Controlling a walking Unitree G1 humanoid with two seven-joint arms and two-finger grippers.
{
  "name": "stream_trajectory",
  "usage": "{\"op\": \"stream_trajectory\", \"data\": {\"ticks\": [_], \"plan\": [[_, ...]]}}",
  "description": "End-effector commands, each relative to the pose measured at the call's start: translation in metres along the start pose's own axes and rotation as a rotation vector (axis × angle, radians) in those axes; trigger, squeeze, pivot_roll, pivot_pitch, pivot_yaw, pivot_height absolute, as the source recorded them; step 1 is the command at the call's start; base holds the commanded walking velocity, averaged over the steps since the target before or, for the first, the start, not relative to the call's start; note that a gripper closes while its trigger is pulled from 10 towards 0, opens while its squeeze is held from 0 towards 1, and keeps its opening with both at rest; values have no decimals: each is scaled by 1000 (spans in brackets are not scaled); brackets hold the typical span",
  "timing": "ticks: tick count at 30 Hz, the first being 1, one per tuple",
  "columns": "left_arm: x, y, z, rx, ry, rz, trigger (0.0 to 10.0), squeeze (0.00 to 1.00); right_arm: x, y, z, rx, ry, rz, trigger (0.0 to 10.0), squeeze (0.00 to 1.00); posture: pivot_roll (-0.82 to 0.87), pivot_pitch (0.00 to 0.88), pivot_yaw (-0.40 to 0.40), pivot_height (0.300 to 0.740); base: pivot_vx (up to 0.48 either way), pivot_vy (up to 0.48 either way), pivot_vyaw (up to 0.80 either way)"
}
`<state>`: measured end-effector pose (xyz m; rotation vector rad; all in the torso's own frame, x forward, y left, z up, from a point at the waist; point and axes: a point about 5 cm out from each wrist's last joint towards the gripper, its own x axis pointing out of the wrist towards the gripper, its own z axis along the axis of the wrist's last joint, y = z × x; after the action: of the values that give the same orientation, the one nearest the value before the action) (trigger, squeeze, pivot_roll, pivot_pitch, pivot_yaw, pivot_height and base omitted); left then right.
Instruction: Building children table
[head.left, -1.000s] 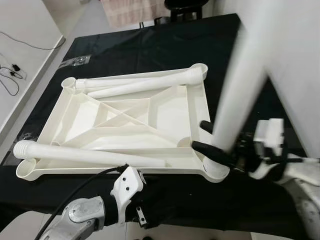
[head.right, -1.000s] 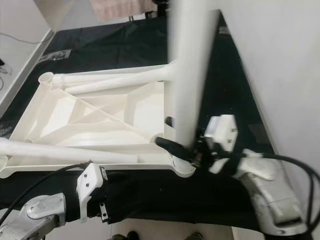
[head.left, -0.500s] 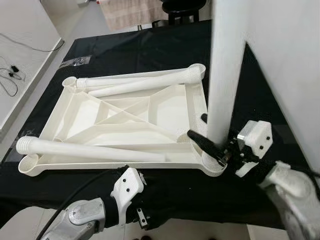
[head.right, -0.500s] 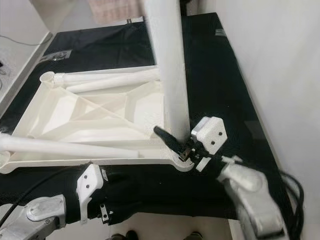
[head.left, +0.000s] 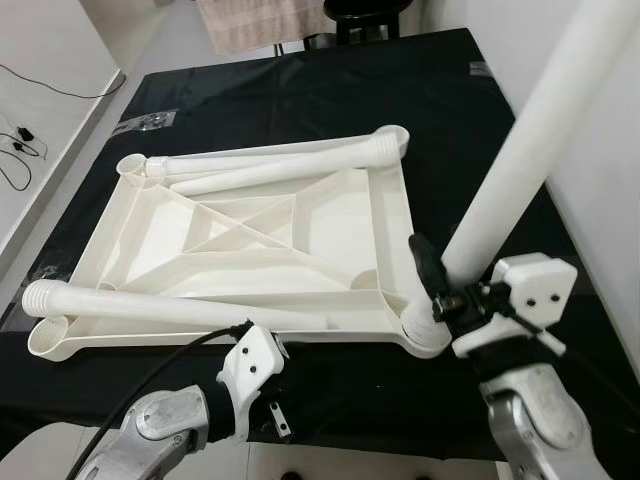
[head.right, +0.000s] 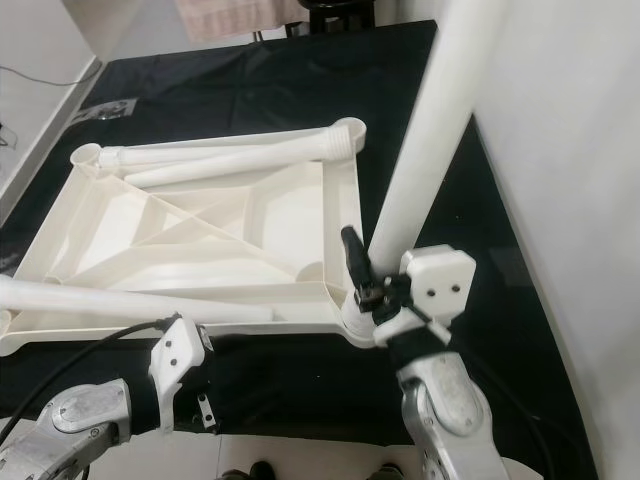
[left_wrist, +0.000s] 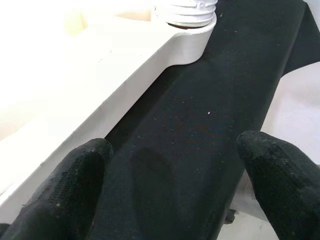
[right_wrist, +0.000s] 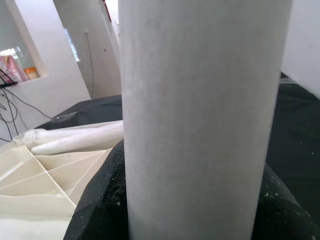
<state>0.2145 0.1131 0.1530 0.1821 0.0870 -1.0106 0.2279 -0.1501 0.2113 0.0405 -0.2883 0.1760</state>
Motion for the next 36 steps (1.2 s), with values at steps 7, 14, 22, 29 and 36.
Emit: {"op": "stream_trajectory", "data": {"ticks": [7,14,22,29,36], "plan": [[-4,21,10,36,-22,73,10000,0,17,2,-2,50,18,210,10000,0,-107,220,160,740,0,0,0],[-5,33,31,46,-98,94,10000,0,19,9,23,94,-54,522,10000,0,-105,193,152,740,0,0,0],[-16,65,52,25,-183,156,10000,0,28,6,37,173,-121,593,10000,0,-104,167,145,740,0,0,0],[-35,86,101,-77,-396,11,10000,1000,44,9,27,-26,-63,617,10000,0,-104,130,133,740,0,0,0],[-46,87,160,-97,-582,-332,10000,1000,70,18,19,-249,14,589,10000,0,-101,101,128,740,0,0,0]]}}
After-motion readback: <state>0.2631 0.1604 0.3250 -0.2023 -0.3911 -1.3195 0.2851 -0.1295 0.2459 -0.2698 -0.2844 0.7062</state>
